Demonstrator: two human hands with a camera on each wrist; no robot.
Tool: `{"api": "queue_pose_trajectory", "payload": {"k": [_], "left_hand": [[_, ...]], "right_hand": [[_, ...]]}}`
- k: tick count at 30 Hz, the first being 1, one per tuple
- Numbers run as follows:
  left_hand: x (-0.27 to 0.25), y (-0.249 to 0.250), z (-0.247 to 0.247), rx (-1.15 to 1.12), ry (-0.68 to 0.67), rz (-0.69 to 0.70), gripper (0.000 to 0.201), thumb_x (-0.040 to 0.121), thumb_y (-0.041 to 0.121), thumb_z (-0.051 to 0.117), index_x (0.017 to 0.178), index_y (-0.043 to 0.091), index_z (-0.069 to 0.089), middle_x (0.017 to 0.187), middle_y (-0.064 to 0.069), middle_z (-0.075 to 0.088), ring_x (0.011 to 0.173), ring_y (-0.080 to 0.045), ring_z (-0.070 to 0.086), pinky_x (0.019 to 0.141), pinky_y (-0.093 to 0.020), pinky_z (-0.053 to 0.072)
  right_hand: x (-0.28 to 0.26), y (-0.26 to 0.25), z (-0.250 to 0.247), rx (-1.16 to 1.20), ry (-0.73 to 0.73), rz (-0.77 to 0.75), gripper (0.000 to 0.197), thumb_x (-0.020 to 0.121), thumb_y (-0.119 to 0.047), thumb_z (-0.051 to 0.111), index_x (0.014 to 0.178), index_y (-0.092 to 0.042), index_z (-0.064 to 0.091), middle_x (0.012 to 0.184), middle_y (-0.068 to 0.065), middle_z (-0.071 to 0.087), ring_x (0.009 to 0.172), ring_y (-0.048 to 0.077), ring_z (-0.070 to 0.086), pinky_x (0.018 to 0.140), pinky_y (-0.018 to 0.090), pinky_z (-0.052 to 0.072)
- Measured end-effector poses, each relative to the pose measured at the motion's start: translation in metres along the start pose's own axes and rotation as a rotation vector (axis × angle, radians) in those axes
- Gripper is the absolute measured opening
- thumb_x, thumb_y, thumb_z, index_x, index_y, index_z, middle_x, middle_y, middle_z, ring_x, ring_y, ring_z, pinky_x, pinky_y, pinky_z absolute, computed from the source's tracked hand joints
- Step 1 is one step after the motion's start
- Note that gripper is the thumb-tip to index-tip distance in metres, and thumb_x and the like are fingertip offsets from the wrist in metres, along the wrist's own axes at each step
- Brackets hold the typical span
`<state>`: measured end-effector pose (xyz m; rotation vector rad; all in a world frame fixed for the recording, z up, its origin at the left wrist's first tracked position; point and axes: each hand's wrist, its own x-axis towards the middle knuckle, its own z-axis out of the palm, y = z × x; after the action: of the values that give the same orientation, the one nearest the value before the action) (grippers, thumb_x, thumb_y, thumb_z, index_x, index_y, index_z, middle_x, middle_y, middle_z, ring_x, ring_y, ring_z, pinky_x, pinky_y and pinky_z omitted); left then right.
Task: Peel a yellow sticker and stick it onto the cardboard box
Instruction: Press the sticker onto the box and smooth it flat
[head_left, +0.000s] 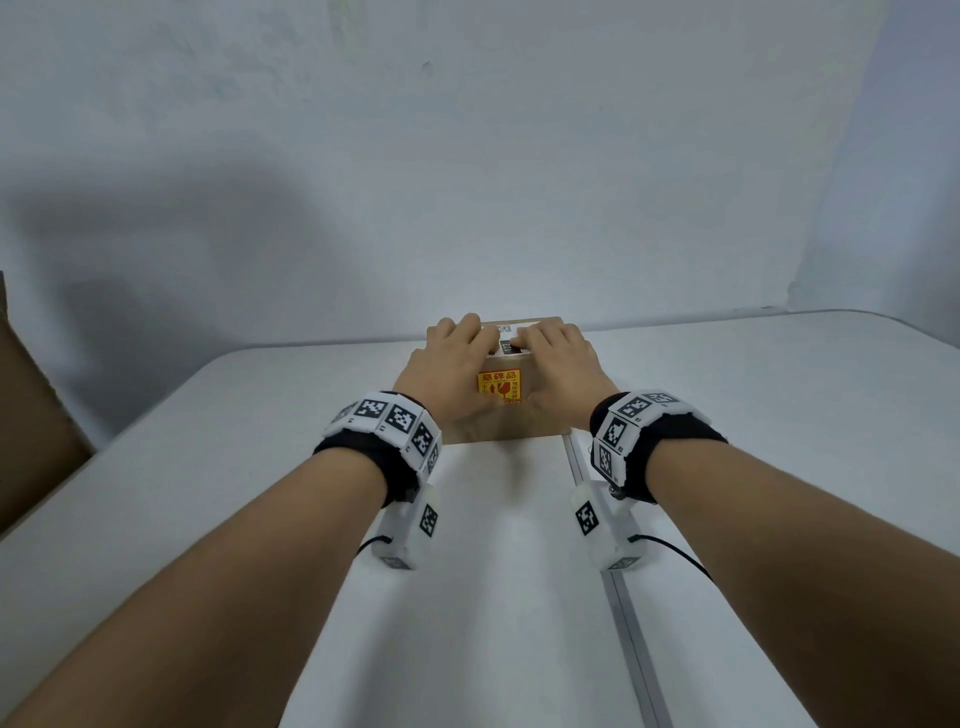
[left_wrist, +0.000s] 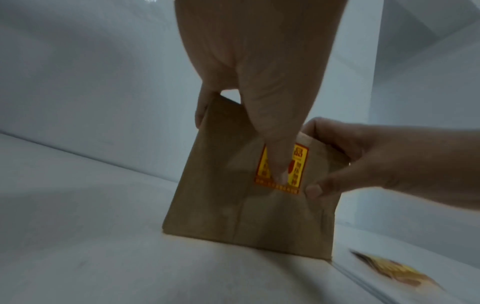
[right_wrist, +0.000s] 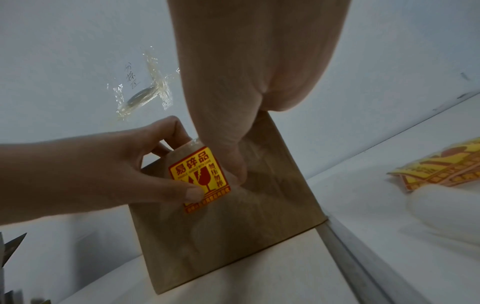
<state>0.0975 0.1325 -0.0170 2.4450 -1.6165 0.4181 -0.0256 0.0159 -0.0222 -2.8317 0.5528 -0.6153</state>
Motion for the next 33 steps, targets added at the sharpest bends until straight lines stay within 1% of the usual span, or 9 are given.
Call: {"api": "queue_pose_trajectory", "payload": {"k": [3,8,19,22,24,27,29,31,33], "left_hand": [[0.001,0.001,0.002,-0.020,0.039,-0.026,0.048,0.071,0.045,0.072,0.103,0.022,0.044,0.110,0.003,0.044,0.098,-0.020,0.038,0.070,-0.045,0.052],[0.006,-0.007,-0.007,-0.140,0.019,0.027,0.032,0.082,0.037,0.065,0.105,0.017,0.056,0.106,0.000,0.055,0.089,-0.017,0.037,0.083,-0.042,0.046],[-0.008,-0.016,-0.022,-0.379,0.024,-0.002,0.026,0.097,0.025,0.045,0.110,0.017,0.066,0.110,0.001,0.067,0.102,-0.018,0.058,0.086,-0.028,0.044],[-0.014,-0.022,-0.021,-0.491,-0.019,-0.046,0.023,0.091,0.027,0.057,0.113,0.024,0.065,0.117,0.006,0.064,0.106,-0.010,0.057,0.088,-0.019,0.040],[-0.016,-0.026,-0.022,-0.545,-0.072,-0.071,0.031,0.086,0.019,0.064,0.117,0.026,0.064,0.121,0.004,0.062,0.109,-0.011,0.056,0.090,-0.018,0.038],[-0.017,-0.029,-0.024,-0.591,-0.088,-0.099,0.038,0.085,0.010,0.065,0.120,0.025,0.065,0.123,0.004,0.062,0.110,-0.011,0.056,0.092,-0.016,0.037],[-0.017,-0.029,-0.025,-0.620,-0.075,-0.104,0.038,0.085,0.008,0.065,0.119,0.024,0.066,0.125,0.004,0.063,0.113,-0.010,0.056,0.097,-0.018,0.038],[-0.017,-0.028,-0.026,-0.628,-0.057,-0.106,0.035,0.084,0.007,0.066,0.116,0.023,0.068,0.126,0.003,0.064,0.117,-0.012,0.057,0.103,-0.020,0.040],[-0.016,-0.026,-0.029,-0.652,-0.007,-0.123,0.028,0.086,0.008,0.065,0.111,0.018,0.071,0.122,0.000,0.067,0.113,-0.010,0.058,0.099,-0.011,0.041]], "right_hand": [[0.000,0.001,-0.001,0.006,-0.005,-0.002,0.057,0.076,-0.018,0.064,0.130,-0.014,0.045,0.135,0.005,0.043,0.130,0.025,0.032,0.100,0.035,0.033],[0.001,0.001,-0.001,-0.002,-0.002,-0.007,0.055,0.076,-0.014,0.063,0.128,-0.015,0.045,0.136,0.005,0.043,0.129,0.025,0.032,0.099,0.035,0.033],[0.001,0.006,0.000,0.013,-0.006,-0.031,0.056,0.079,-0.014,0.064,0.131,-0.016,0.044,0.136,0.004,0.043,0.130,0.023,0.032,0.100,0.034,0.034],[0.000,0.006,-0.008,0.047,-0.079,-0.051,0.058,0.079,-0.012,0.062,0.133,-0.015,0.044,0.137,0.005,0.043,0.131,0.025,0.033,0.107,0.036,0.032],[0.000,0.007,-0.017,0.145,-0.116,-0.061,0.054,0.081,-0.004,0.058,0.133,-0.013,0.047,0.138,0.007,0.045,0.131,0.025,0.036,0.108,0.030,0.029],[-0.002,0.012,-0.028,0.378,0.056,0.039,0.037,0.086,-0.006,0.053,0.121,-0.014,0.058,0.132,0.007,0.055,0.126,0.022,0.044,0.104,0.025,0.034],[-0.006,0.019,-0.031,0.459,0.209,0.160,0.029,0.089,-0.011,0.051,0.117,-0.013,0.059,0.128,0.007,0.057,0.122,0.023,0.048,0.105,0.035,0.041],[-0.010,0.025,-0.032,0.511,0.205,0.314,0.034,0.089,-0.007,0.049,0.123,-0.009,0.055,0.131,0.009,0.055,0.123,0.025,0.050,0.105,0.037,0.042],[-0.013,0.029,-0.031,0.554,0.071,0.469,0.040,0.088,-0.005,0.049,0.129,-0.005,0.052,0.134,0.009,0.055,0.125,0.026,0.051,0.105,0.033,0.041]]}}
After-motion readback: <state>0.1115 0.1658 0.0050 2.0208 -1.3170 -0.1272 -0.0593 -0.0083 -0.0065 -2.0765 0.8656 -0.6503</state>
